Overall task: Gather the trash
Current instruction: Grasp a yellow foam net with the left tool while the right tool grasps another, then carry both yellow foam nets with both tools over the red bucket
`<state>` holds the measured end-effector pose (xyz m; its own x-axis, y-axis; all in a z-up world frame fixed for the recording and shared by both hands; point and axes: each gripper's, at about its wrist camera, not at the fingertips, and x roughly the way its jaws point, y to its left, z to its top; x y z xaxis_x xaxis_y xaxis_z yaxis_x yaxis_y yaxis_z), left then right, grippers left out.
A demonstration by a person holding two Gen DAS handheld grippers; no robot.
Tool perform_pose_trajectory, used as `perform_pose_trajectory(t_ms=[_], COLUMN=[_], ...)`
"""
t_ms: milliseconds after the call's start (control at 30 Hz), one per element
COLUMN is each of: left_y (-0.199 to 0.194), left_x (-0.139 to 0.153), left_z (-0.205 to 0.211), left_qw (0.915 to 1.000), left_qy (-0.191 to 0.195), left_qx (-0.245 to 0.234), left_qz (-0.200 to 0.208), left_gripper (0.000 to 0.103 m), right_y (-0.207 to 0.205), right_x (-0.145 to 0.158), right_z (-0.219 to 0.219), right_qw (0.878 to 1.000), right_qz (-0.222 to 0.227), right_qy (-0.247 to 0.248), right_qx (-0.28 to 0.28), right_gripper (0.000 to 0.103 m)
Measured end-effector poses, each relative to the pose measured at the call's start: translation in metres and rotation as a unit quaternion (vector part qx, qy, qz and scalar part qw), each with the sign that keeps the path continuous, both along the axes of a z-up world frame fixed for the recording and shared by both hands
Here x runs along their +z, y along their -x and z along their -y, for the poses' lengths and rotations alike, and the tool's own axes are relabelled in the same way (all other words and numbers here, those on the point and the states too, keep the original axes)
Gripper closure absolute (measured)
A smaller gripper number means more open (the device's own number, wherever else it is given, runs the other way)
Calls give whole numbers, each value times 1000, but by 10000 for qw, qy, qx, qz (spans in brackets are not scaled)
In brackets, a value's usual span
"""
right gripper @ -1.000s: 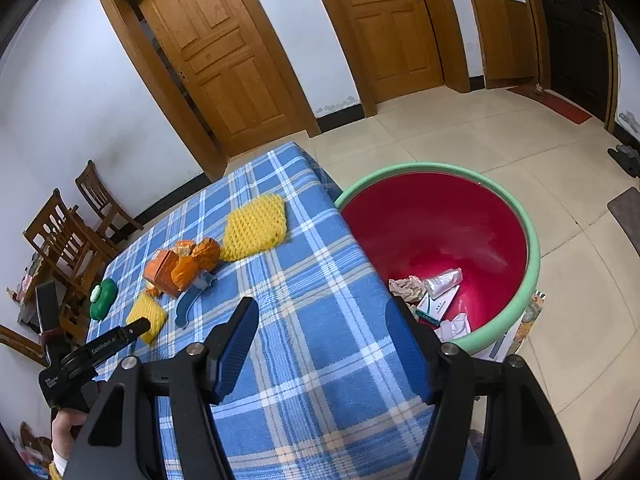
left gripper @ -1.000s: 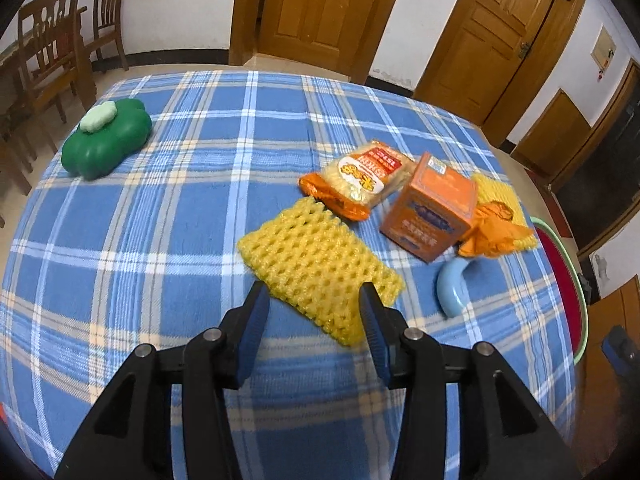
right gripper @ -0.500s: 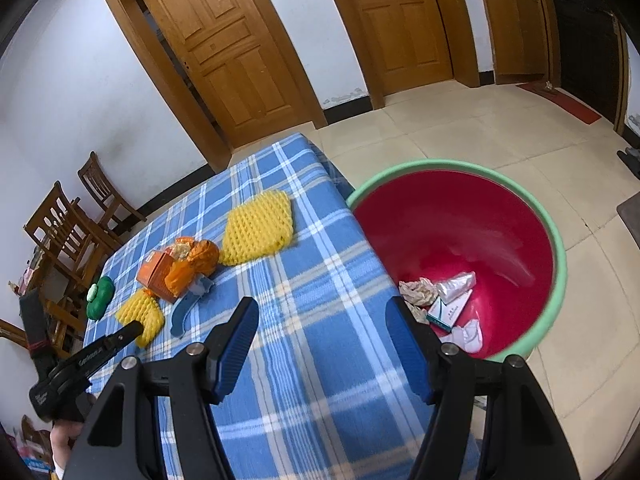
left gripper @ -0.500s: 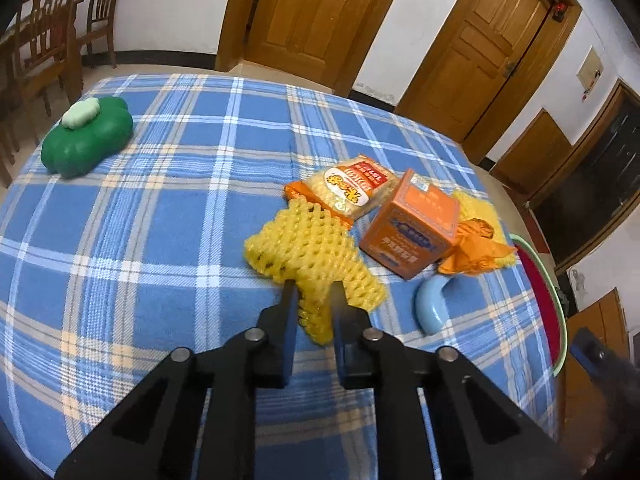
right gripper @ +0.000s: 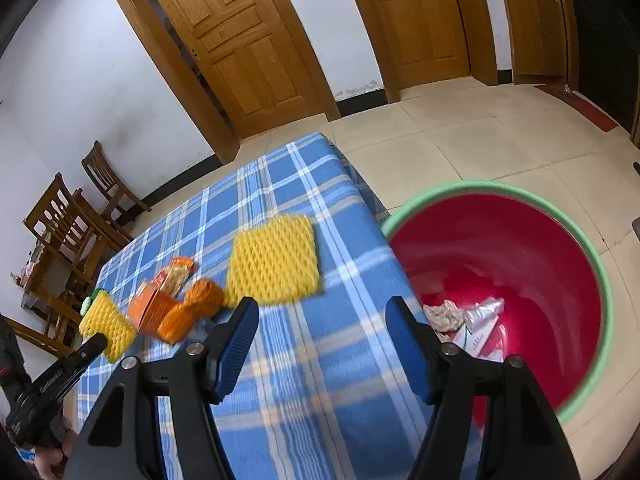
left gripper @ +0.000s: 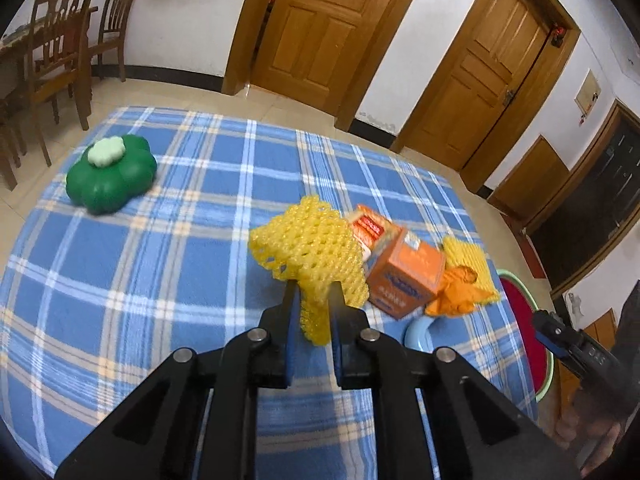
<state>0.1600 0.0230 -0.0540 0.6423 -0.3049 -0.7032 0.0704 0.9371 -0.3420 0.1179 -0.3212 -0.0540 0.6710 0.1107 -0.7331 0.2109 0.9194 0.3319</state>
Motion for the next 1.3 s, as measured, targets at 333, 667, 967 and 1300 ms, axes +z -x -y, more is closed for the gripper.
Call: perform_pose_trajectory(t_ms=[333, 667, 967, 1300], left_y=[-11, -18, -15, 0], left_x=[-8, -14, -10, 7], left_z=[0, 2, 3, 9], left_qw=[9999, 9999, 10000, 9998], left_qy=[2, 1, 20, 108], left_qx=[81, 56, 11, -106], left_qz=[-66, -115, -55, 124], left_gripper=[90, 90, 90, 90], right_y=[-43, -57, -40, 3], right_x=[-19, -26, -16, 16], right_z=[-10, -23, -25, -12], right_qw=[9998, 9988, 9986, 9978], right_qz=[-129, -129, 120, 605], right_qy=[-7, 355, 333, 196], right_qx=[175, 296, 382, 195], right_gripper=[34, 65, 91, 91])
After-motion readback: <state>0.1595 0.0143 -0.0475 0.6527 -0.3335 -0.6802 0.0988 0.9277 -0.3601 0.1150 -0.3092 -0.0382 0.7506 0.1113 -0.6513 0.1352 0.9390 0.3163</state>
